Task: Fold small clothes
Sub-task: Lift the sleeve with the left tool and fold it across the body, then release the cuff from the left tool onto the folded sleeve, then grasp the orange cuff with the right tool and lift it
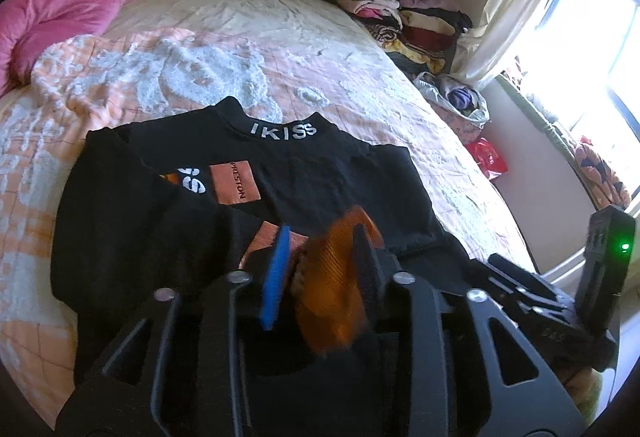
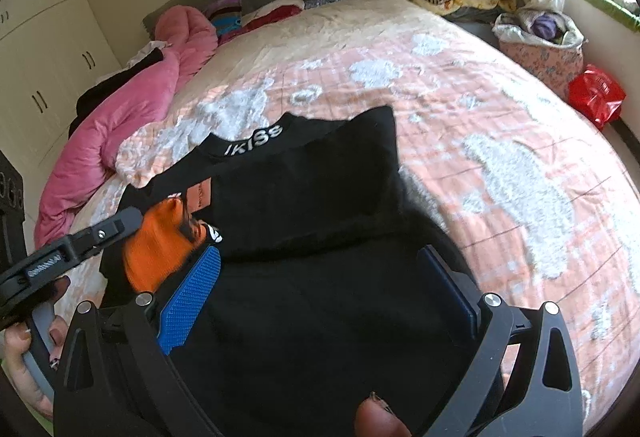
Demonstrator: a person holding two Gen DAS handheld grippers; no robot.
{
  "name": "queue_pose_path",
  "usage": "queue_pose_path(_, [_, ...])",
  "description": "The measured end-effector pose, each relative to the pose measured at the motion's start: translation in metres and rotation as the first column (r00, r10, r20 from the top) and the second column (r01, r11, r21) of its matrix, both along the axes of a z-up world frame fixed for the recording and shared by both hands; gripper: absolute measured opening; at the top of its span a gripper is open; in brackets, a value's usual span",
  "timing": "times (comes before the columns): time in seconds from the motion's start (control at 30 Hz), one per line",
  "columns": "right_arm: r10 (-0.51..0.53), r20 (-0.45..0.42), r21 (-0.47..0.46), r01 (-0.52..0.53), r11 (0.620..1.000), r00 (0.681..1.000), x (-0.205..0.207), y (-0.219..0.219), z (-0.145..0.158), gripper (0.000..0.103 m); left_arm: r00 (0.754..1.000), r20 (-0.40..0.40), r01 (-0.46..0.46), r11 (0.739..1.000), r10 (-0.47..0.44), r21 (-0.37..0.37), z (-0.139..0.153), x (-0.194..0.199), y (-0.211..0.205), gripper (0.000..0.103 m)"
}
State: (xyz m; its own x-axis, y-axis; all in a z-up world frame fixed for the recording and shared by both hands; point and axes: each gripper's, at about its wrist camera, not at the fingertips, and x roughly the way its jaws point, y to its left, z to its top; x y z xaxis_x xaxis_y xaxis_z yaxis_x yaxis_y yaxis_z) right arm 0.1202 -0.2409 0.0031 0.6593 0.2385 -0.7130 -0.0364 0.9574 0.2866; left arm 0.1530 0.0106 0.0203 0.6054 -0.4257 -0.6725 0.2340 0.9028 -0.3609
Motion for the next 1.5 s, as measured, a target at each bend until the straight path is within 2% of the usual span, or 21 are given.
queue_pose_path(0.17, [0.065,-0.043,0.022,-0.064,0.998,0.997,0.005,0.019,-0.012,0.097,0.998,0.013,-0.063,0.998,0.063,0.012,0.004,0.001,0.017,0.036])
queue_pose_path(0.23, [0.111,-0.065,0.037,-0.109,0.993,0.992,0.007,0.034,-0.020,0.097,0.996,0.009,-0.088,0.996,0.088,0.017,0.004,0.002,0.025,0.051])
queue_pose_path(0.27, [0.126,-0.075,0.040,-0.123,0.992,0.989,0.007,0.040,-0.023,0.097,0.995,0.008,-0.103,0.995,0.103,0.018,0.003,0.002,0.030,0.053])
queue_pose_path(0.37, [0.143,-0.124,0.015,-0.142,0.990,0.982,0.013,0.061,-0.040,0.081,0.991,0.010,-0.134,0.991,0.134,0.021,0.003,0.001,0.042,0.060])
queue_pose_path(0.47, [0.140,-0.143,0.018,-0.139,0.990,0.980,0.017,0.069,-0.050,0.074,0.987,0.014,-0.163,0.986,0.163,0.024,0.003,0.001,0.052,0.066])
queue_pose_path(0.57, [0.167,-0.113,0.030,-0.165,0.986,0.979,0.017,0.077,-0.048,0.051,0.983,0.013,-0.185,0.982,0.184,0.024,0.001,0.001,0.063,0.068])
queue_pose_path(0.63, [0.188,-0.100,0.005,-0.189,0.982,0.977,0.019,0.083,-0.045,0.034,0.977,0.004,-0.214,0.977,0.214,0.021,-0.003,0.002,0.073,0.069])
queue_pose_path(0.67, [0.208,-0.081,-0.006,-0.209,0.978,0.975,0.019,0.086,-0.042,0.015,0.974,0.000,-0.227,0.974,0.227,0.020,-0.004,0.002,0.077,0.069])
queue_pose_path(0.7, [0.226,-0.066,-0.009,-0.227,0.974,0.972,0.019,0.088,-0.039,0.007,0.971,-0.005,-0.240,0.971,0.240,0.018,-0.006,0.002,0.083,0.069])
queue_pose_path(0.87, [0.353,0.079,-0.128,-0.342,0.931,0.932,0.013,0.109,0.000,0.003,0.954,-0.018,-0.300,0.954,0.299,-0.003,-0.009,0.001,0.110,0.069])
queue_pose_path(0.97, [0.414,0.170,-0.184,-0.384,0.905,0.894,0.019,0.115,0.037,0.003,0.937,-0.036,-0.348,0.937,0.347,-0.010,-0.013,0.000,0.128,0.069])
queue_pose_path(1.07, [0.439,0.233,-0.188,-0.403,0.896,0.868,0.031,0.110,0.067,0.003,0.927,-0.040,-0.373,0.928,0.372,-0.020,-0.013,0.000,0.137,0.069])
queue_pose_path(1.17, [0.434,0.278,-0.247,-0.373,0.895,0.857,0.039,0.104,0.082,0.003,0.928,-0.035,-0.371,0.928,0.371,-0.015,-0.011,0.000,0.136,0.069])
queue_pose_path(1.27, [0.420,0.280,-0.276,-0.347,0.896,0.863,0.050,0.092,0.082,0.003,0.936,-0.033,-0.351,0.937,0.350,-0.005,-0.012,0.003,0.128,0.069])
queue_pose_path(1.5, [0.320,0.214,-0.260,-0.262,0.929,0.923,0.068,0.054,0.052,0.003,0.953,-0.026,-0.299,0.953,0.300,0.039,-0.014,0.013,0.108,0.069])
